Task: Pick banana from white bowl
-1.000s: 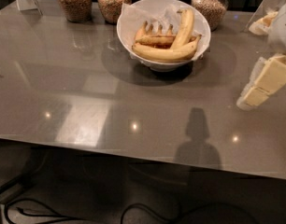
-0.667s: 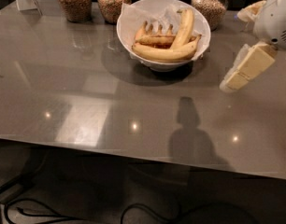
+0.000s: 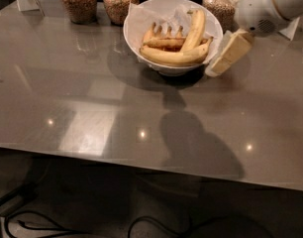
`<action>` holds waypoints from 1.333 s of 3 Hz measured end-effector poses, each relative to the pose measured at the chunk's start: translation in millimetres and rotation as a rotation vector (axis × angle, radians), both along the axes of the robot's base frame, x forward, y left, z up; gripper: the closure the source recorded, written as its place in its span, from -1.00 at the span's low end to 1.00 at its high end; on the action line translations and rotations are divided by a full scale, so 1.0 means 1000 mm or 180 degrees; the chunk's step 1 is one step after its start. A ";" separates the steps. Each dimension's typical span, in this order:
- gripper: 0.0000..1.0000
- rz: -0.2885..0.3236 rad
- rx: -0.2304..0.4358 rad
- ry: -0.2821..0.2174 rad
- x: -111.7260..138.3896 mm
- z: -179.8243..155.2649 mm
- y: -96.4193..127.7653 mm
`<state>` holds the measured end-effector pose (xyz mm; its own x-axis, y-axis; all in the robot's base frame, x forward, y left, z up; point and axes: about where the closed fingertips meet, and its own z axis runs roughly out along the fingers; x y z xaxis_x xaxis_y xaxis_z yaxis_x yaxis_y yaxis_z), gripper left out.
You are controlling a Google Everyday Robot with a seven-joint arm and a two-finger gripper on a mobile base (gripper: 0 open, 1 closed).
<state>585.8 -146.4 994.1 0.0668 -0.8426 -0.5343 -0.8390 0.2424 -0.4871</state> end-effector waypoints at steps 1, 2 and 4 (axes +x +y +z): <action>-1.00 0.0305 -0.0294 -0.0126 0.038 -0.017 0.039; -1.00 0.0306 -0.0294 -0.0126 0.038 -0.017 0.039; -0.67 0.0554 -0.0496 -0.0017 0.052 -0.045 0.033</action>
Offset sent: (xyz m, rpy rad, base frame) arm 0.0285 0.0265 -0.0124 -0.0606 -0.0289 0.0685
